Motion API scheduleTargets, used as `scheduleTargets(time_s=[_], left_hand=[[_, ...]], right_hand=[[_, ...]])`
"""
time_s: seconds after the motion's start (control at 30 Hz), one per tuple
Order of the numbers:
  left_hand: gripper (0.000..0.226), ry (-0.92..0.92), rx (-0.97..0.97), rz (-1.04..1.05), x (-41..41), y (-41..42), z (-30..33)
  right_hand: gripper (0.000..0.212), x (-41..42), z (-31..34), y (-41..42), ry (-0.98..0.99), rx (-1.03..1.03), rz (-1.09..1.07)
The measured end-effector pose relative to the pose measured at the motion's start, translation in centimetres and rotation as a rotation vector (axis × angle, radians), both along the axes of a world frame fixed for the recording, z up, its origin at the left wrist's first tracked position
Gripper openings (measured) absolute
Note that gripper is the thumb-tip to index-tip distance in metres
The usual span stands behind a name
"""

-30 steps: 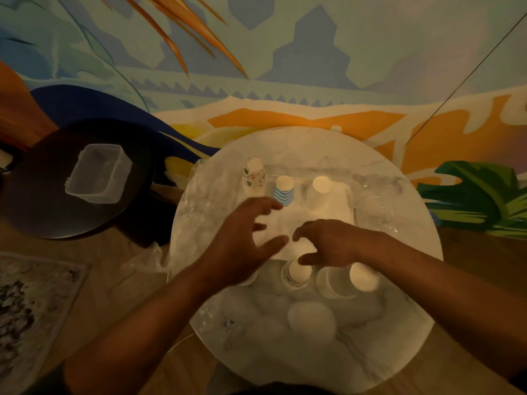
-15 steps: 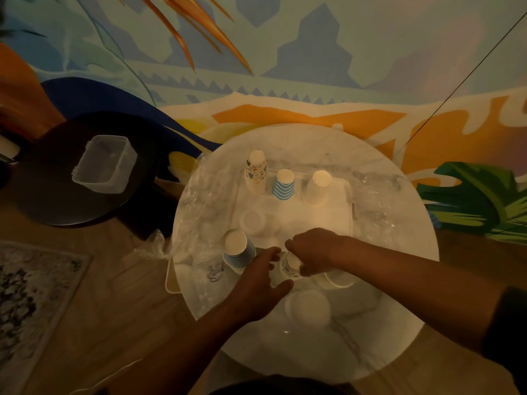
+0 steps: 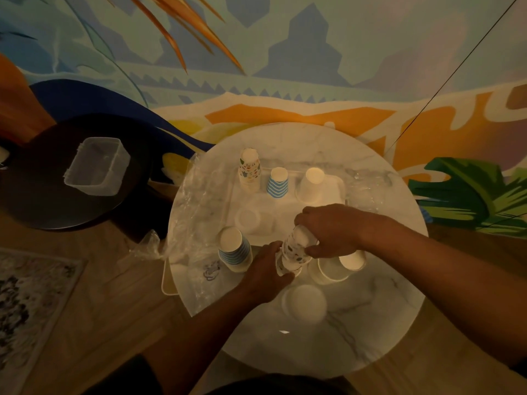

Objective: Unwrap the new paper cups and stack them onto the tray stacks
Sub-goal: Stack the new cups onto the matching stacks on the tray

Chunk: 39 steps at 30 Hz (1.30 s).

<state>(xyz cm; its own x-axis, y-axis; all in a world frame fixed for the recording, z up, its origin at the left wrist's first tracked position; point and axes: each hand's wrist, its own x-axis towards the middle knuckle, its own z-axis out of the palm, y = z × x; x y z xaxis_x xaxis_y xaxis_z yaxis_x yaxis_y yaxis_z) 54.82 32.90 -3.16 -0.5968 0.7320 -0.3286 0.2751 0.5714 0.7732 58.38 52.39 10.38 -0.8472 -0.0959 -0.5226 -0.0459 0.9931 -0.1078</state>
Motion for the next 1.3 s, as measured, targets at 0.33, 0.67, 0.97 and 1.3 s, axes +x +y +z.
scheduleTargets(time_s=[0.33, 0.67, 0.97, 1.3], left_hand=[[0.068, 0.101, -0.035, -0.089, 0.0, 1.2, -0.9], [0.062, 0.27, 0.186, -0.028, -1.2, -0.1, 8.5], [0.062, 0.324, 0.327, 0.138, -7.9, -2.1, 15.6], [0.06, 0.252, 0.313, 0.518, -20.7, -2.7, 13.7]], right_hand=[[0.071, 0.8, 3.5, 2.9, 0.157, -0.086, -0.228], [0.067, 0.5, 5.1, 5.3, 0.364, -0.167, -0.383], [0.074, -5.3, 5.9, 6.1, 0.598, -0.297, -0.485], [0.068, -14.5, -0.5, 4.3, 0.59, -0.325, -0.462]])
